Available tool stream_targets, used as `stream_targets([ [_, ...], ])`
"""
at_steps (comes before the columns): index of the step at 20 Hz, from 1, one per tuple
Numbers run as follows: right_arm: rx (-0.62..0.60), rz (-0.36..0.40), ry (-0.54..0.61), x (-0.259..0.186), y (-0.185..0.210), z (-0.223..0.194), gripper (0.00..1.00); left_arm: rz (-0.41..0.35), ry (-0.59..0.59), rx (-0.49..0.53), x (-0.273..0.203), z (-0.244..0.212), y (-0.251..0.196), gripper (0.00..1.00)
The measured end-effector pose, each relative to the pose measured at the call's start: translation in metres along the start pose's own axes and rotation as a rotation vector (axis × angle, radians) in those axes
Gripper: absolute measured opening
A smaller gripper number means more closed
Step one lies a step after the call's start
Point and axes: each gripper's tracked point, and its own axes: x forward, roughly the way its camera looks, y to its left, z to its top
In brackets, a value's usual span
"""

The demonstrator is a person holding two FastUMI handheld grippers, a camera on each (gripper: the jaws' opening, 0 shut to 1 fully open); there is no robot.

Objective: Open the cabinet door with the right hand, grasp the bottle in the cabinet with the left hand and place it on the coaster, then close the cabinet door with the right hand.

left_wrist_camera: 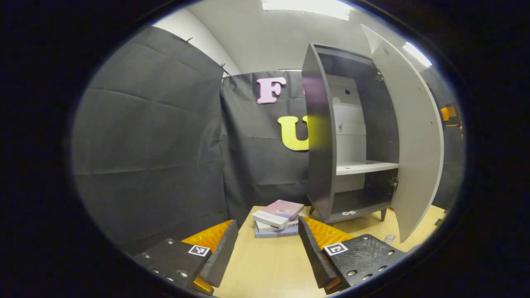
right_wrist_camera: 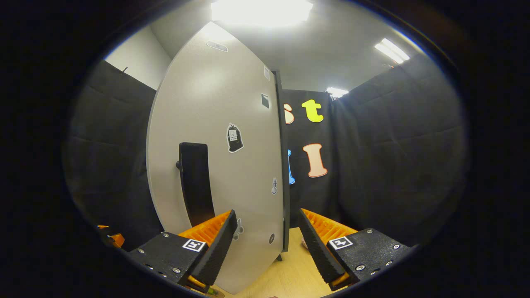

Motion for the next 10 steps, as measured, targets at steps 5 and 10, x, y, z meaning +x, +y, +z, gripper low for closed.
stream_targets([
  [5,0.015,0.057,0.011,0.020,0.035,0.000,0.93,0.040,0.010,-0.012,-0.007,-0.008,0.030,0.80],
  [10,0.003,0.103,0.021,0.035,0.060,-0.007,0.94,0.059,0.016,-0.019,-0.014,-0.009,0.047,0.80],
])
